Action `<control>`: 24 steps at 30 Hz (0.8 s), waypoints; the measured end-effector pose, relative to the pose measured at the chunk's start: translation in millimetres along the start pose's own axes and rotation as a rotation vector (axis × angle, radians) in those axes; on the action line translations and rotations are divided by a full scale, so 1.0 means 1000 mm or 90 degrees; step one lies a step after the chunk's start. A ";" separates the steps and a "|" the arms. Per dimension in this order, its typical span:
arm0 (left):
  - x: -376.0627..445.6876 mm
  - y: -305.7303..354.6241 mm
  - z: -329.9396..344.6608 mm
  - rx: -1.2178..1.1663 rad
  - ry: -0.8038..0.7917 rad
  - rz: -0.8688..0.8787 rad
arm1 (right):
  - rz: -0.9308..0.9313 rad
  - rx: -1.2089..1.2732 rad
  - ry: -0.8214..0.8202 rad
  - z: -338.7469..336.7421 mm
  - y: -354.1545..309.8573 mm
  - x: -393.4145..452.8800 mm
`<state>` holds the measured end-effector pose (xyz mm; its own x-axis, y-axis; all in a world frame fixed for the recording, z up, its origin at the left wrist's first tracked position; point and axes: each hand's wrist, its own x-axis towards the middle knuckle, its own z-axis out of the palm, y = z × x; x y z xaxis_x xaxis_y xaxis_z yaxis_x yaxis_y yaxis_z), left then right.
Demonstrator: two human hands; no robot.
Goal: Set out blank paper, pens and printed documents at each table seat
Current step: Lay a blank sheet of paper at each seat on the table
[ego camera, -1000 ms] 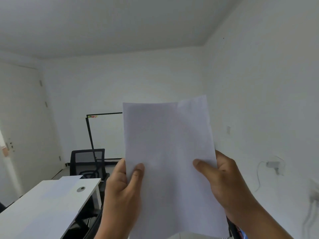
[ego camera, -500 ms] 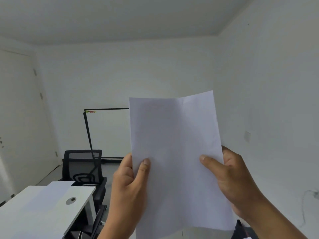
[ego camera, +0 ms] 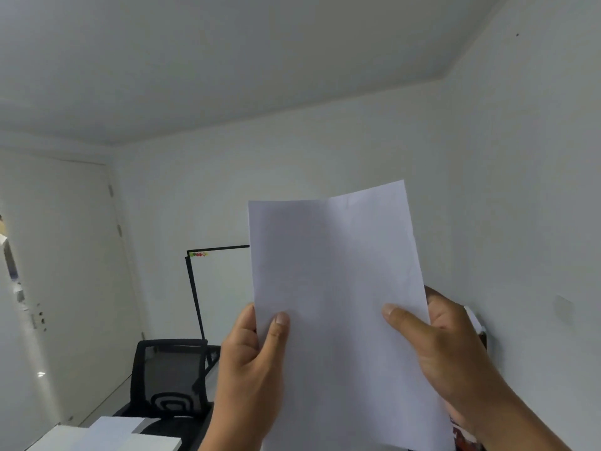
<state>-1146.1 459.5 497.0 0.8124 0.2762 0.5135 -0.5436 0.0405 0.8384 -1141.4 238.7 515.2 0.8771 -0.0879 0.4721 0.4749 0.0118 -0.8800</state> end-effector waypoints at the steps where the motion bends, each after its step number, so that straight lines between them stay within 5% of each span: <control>1: 0.018 -0.009 0.015 -0.006 0.001 0.004 | 0.003 0.008 -0.001 -0.008 0.009 0.023; 11: 0.164 -0.097 0.055 0.070 0.026 0.000 | 0.054 0.036 -0.027 0.000 0.097 0.194; 24: 0.408 -0.250 0.007 0.056 0.065 -0.045 | 0.073 -0.027 -0.074 0.132 0.223 0.427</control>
<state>-677.3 555.1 498.5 0.8200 0.3727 0.4344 -0.4613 -0.0188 0.8870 -651.5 335.6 527.6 0.9289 0.0269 0.3694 0.3700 -0.0270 -0.9286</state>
